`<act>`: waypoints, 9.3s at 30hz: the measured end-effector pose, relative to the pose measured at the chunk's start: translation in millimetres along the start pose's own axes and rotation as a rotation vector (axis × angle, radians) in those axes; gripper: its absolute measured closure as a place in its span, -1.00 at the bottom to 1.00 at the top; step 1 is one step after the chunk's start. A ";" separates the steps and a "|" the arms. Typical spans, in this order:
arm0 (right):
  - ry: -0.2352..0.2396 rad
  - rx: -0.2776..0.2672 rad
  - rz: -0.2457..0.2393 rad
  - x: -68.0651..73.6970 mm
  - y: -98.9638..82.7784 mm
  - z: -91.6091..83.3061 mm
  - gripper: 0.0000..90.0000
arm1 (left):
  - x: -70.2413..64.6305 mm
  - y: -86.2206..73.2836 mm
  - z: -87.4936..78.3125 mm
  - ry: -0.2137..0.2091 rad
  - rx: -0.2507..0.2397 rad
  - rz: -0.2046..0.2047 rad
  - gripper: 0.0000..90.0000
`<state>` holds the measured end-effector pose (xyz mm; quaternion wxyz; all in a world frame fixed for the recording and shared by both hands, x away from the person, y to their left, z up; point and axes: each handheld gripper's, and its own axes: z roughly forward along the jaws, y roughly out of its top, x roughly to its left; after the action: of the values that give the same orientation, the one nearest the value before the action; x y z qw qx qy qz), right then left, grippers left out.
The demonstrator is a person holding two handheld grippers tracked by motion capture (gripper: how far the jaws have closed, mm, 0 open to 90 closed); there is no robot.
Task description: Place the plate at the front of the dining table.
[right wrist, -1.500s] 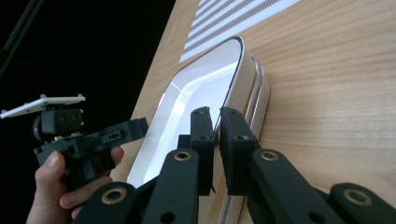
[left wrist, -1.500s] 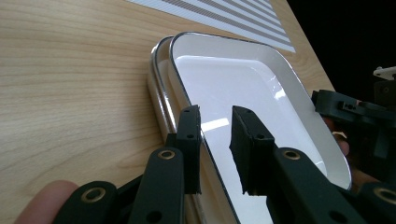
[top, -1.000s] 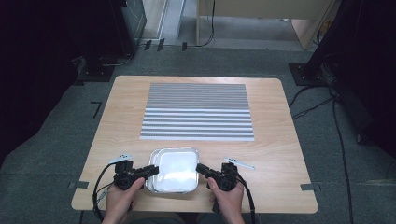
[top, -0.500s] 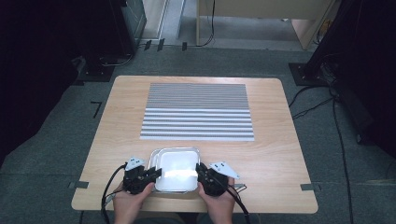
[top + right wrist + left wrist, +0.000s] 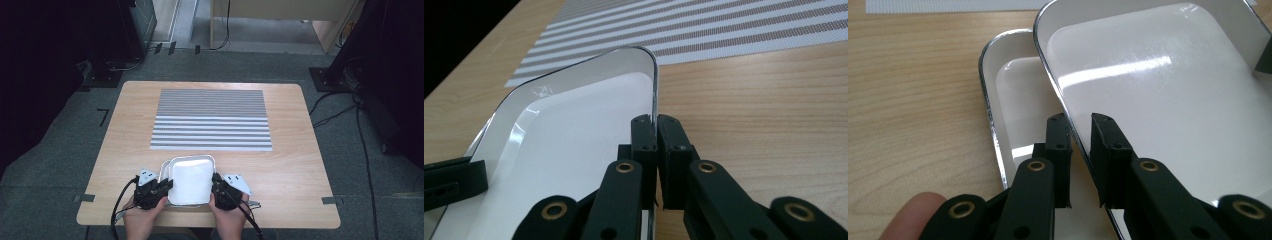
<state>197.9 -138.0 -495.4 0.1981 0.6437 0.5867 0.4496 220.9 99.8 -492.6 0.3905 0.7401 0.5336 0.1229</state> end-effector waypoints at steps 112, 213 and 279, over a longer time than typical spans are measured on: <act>-0.071 0.126 0.007 -98.7 165.2 223.7 0.92 | 48.4 210.7 215.5 0.034 0.131 -0.194 0.87; 0.033 0.002 -0.182 -158.4 151.7 55.4 -0.55 | 92.9 129.0 45.1 -0.045 -0.193 -0.031 -0.81; -0.132 0.020 -0.152 -254.9 67.9 -44.6 -0.51 | 169.6 -16.2 -49.5 0.113 -0.205 -0.085 -0.81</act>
<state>224.5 -403.9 -507.5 0.2634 0.6275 0.6239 0.3843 247.9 274.2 -511.0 0.4380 0.6649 0.5704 0.2016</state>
